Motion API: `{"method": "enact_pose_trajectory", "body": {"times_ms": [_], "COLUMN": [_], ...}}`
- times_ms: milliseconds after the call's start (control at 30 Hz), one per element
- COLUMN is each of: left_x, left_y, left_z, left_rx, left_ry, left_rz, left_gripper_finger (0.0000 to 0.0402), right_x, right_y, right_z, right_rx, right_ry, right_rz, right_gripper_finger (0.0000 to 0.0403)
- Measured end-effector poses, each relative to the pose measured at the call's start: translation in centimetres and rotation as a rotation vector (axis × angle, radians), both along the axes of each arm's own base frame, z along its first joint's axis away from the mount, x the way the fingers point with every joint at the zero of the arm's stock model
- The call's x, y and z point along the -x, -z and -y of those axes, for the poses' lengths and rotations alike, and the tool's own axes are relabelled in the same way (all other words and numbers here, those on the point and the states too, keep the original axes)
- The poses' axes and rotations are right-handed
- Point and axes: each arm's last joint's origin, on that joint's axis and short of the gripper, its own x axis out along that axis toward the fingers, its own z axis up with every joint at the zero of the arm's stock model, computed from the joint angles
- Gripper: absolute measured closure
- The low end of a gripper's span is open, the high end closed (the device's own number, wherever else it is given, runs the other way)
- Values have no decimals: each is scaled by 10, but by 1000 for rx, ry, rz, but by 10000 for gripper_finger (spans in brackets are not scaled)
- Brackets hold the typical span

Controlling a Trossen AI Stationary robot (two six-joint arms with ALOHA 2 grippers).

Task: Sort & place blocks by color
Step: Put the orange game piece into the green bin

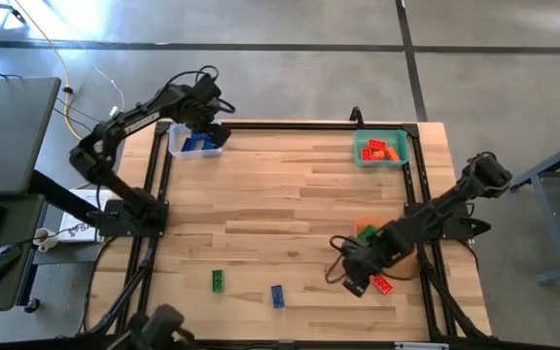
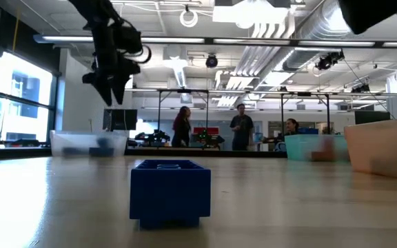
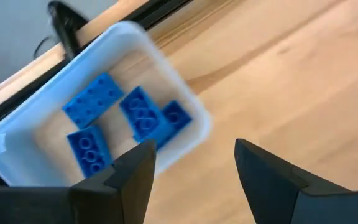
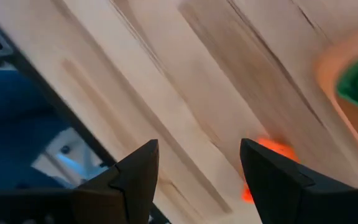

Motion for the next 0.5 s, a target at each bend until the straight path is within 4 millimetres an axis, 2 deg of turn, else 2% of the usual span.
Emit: {"method": "enact_pose_trajectory", "body": {"times_ms": [233,500], "left_x": [-14,-25], "left_y": [-33,-54], "left_z": [39,75], "left_rx": [-91,-134], "left_ry": [66,110], "left_rz": [95,186], "left_gripper_finger": [197,195], "right_x": [22,39], "right_y": [3,4], "right_z": [-15,-29], "right_rx": [81,100], "right_ry": [4,21], "right_rz": [-80,-133], "right_gripper_finger": [190,190]}}
